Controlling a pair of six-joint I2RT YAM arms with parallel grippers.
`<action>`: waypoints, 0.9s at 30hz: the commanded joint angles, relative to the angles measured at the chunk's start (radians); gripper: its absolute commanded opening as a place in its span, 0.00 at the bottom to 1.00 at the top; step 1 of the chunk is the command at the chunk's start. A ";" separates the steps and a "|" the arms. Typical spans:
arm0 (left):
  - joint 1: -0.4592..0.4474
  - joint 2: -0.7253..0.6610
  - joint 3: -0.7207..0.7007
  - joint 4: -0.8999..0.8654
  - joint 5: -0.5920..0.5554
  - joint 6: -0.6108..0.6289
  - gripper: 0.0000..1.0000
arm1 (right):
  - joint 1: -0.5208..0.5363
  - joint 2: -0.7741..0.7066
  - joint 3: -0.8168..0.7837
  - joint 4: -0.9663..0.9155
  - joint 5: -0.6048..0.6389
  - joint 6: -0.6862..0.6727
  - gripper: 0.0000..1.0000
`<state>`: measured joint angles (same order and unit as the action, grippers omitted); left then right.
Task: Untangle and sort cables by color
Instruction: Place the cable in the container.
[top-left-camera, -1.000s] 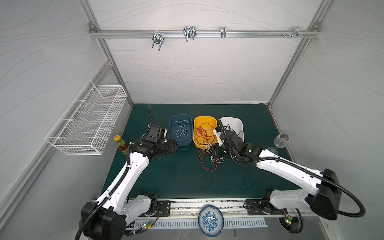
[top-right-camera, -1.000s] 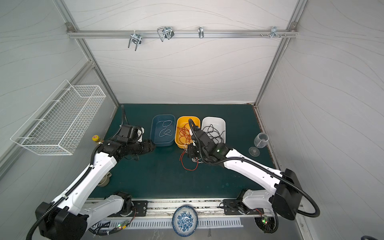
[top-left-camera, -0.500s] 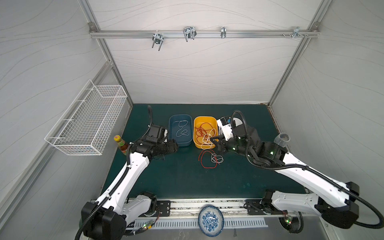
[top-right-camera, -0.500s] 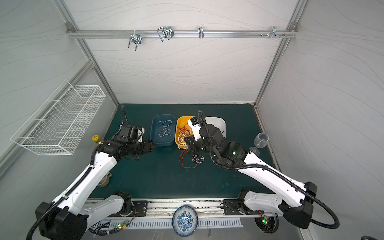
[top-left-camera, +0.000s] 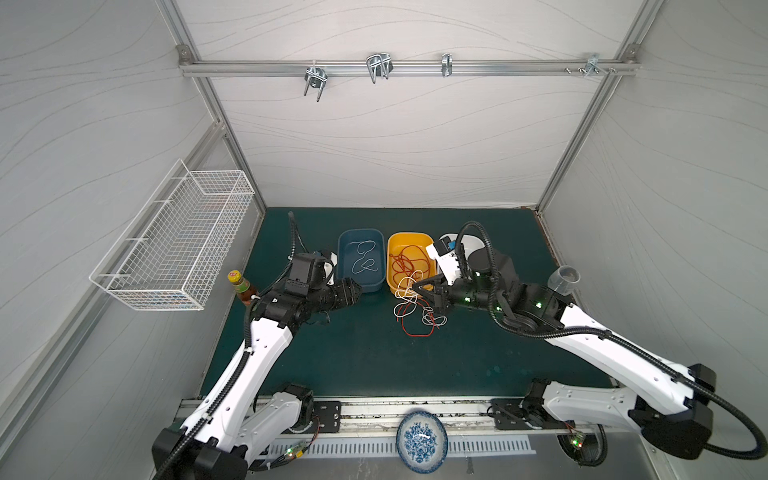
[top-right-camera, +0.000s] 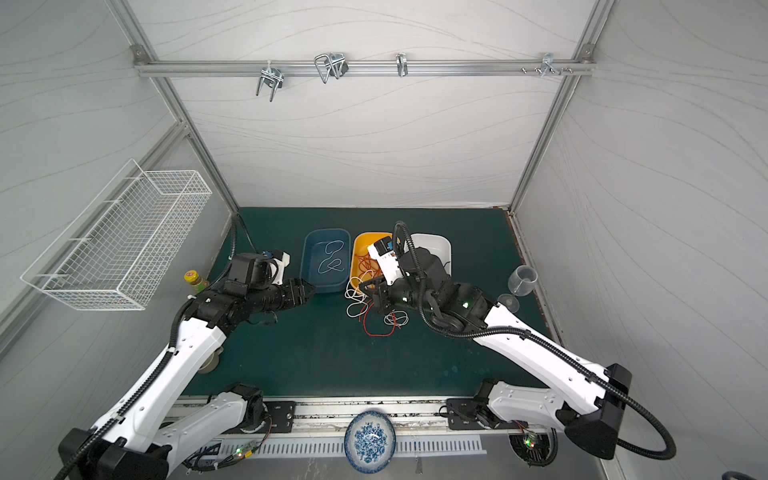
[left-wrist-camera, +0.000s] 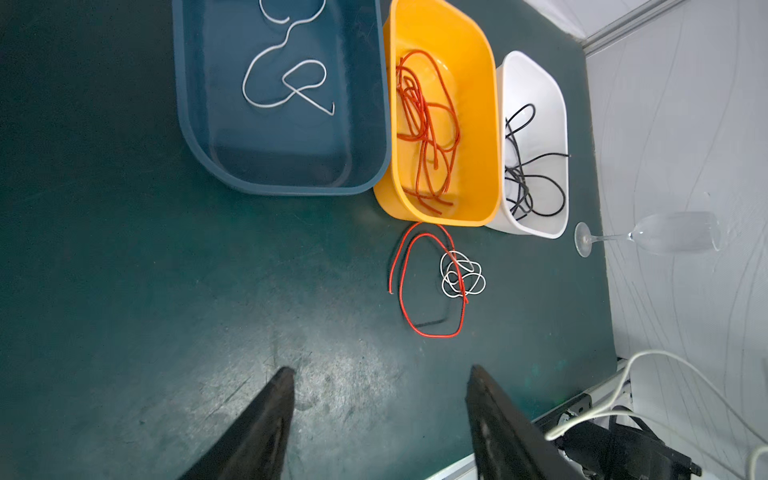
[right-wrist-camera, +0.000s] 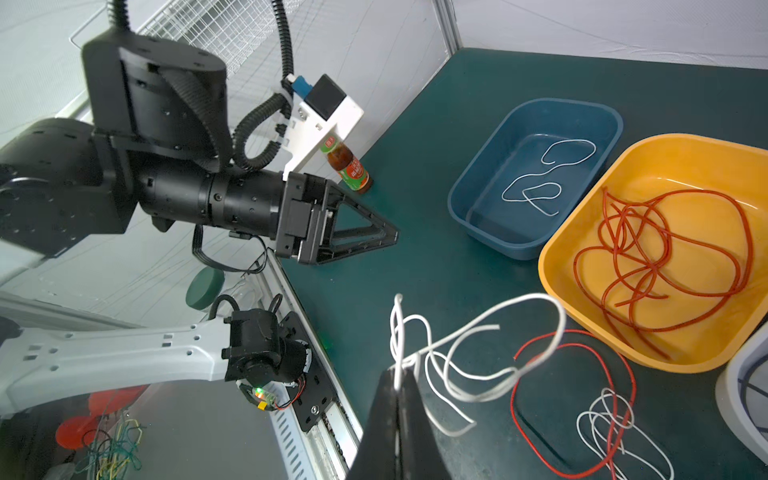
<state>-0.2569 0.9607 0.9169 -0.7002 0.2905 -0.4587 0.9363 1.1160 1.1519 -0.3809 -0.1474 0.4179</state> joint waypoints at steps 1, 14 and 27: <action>0.000 -0.029 0.010 0.017 -0.096 -0.007 0.67 | -0.056 0.019 0.006 0.070 -0.104 0.040 0.00; 0.002 -0.167 -0.008 -0.007 -0.351 -0.056 0.68 | -0.097 0.325 0.211 0.037 -0.060 0.037 0.00; 0.009 -0.188 -0.004 -0.014 -0.378 -0.061 0.67 | -0.099 0.715 0.517 0.029 -0.023 -0.014 0.00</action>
<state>-0.2554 0.7788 0.9043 -0.7284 -0.0635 -0.5095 0.8421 1.7763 1.6070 -0.3500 -0.1810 0.4324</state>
